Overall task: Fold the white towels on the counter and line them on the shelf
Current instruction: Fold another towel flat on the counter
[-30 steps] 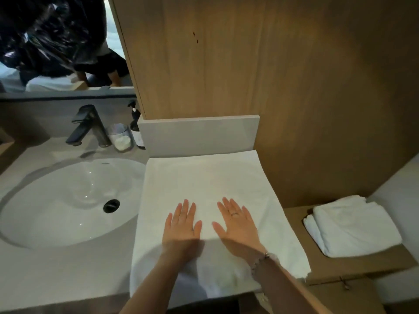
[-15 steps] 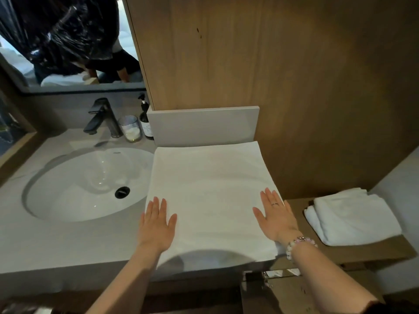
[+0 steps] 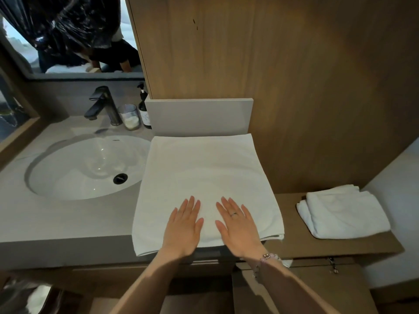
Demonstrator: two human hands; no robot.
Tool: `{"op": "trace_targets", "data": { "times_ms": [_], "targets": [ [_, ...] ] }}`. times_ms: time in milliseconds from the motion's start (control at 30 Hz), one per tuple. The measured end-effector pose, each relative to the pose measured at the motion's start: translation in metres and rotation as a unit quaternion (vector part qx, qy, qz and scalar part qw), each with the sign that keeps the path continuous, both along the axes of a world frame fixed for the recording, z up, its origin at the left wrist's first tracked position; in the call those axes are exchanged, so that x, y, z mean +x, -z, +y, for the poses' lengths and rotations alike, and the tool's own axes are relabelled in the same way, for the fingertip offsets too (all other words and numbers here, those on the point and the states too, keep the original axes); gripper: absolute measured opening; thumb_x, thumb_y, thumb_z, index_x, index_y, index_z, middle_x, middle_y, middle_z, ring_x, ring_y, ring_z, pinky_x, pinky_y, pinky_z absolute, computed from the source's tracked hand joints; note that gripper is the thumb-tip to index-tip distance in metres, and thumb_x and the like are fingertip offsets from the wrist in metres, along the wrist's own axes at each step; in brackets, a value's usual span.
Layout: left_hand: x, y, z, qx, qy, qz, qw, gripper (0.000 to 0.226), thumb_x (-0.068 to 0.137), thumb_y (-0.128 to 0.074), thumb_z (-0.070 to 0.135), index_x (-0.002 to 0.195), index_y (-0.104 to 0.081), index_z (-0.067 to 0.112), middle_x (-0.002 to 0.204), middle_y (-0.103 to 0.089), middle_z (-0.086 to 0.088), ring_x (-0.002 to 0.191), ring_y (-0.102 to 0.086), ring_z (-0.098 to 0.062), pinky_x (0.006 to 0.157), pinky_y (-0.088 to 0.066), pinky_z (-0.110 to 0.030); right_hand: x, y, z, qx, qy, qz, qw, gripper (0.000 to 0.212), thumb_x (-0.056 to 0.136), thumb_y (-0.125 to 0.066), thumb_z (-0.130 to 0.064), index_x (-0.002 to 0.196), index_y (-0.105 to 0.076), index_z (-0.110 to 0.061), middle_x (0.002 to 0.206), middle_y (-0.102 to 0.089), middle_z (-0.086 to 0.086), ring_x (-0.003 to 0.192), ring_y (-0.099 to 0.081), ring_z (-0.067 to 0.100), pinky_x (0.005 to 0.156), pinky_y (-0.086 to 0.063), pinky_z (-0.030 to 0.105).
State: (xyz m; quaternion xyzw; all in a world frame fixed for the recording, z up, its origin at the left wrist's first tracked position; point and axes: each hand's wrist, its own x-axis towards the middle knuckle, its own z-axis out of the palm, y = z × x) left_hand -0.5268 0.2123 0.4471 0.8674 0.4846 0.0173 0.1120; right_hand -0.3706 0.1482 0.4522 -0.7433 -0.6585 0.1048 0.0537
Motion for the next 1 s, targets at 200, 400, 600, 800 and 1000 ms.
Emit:
{"op": "trace_targets", "data": {
  "times_ms": [200, 400, 600, 800, 1000],
  "targets": [
    [-0.016, -0.001, 0.004, 0.000, -0.030, -0.016, 0.999, 0.117, 0.052, 0.047, 0.065, 0.150, 0.001, 0.022, 0.157, 0.009, 0.004, 0.143, 0.012, -0.011, 0.110, 0.011, -0.026, 0.040, 0.003, -0.012, -0.005, 0.060, -0.030, 0.998, 0.114, 0.054, 0.047, -0.063, 0.151, 0.000, -0.027, 0.158, 0.008, -0.008, 0.144, 0.013, 0.011, 0.114, 0.010, 0.030],
    [-0.032, 0.000, 0.002, 0.004, -0.051, -0.030, 0.998, 0.116, 0.053, 0.046, 0.067, 0.150, 0.000, 0.023, 0.155, 0.010, 0.008, 0.142, 0.014, -0.009, 0.111, 0.011, -0.026, 0.049, 0.002, -0.024, 0.019, 0.137, 0.000, 0.990, 0.110, 0.060, 0.043, -0.064, 0.151, -0.004, -0.025, 0.159, 0.005, -0.003, 0.146, 0.009, 0.016, 0.114, 0.008, 0.028],
    [-0.059, -0.004, -0.007, -0.009, -0.145, -0.181, 0.973, 0.052, 0.099, -0.035, 0.039, 0.146, -0.031, 0.018, 0.156, -0.020, 0.002, 0.145, -0.011, -0.014, 0.116, -0.004, -0.034, 0.056, 0.004, -0.031, 0.081, 0.362, 0.279, 0.886, 0.068, 0.095, -0.042, -0.046, 0.151, -0.012, -0.019, 0.158, -0.012, 0.006, 0.142, -0.022, 0.030, 0.110, -0.030, 0.042],
    [-0.089, 0.000, -0.030, -0.005, -0.307, -0.353, 0.884, 0.025, 0.083, -0.068, 0.011, 0.106, -0.058, 0.015, 0.131, -0.047, -0.012, 0.126, -0.041, -0.028, 0.103, -0.032, -0.038, 0.055, 0.014, -0.039, 0.120, 0.474, 0.458, 0.742, 0.068, 0.094, -0.045, -0.046, 0.149, -0.017, -0.018, 0.153, -0.027, 0.010, 0.138, -0.030, 0.035, 0.108, -0.031, 0.047],
    [-0.084, -0.003, -0.039, -0.047, -0.375, -0.447, 0.810, 0.021, 0.084, -0.067, 0.009, 0.101, -0.056, 0.013, 0.117, -0.044, -0.009, 0.095, -0.045, -0.014, 0.090, -0.040, -0.034, 0.052, 0.019, -0.044, 0.167, 0.496, 0.472, 0.710, 0.051, 0.097, -0.042, -0.041, 0.141, -0.034, -0.017, 0.143, -0.042, 0.012, 0.127, -0.043, 0.035, 0.101, -0.039, 0.046]
  ]
}}
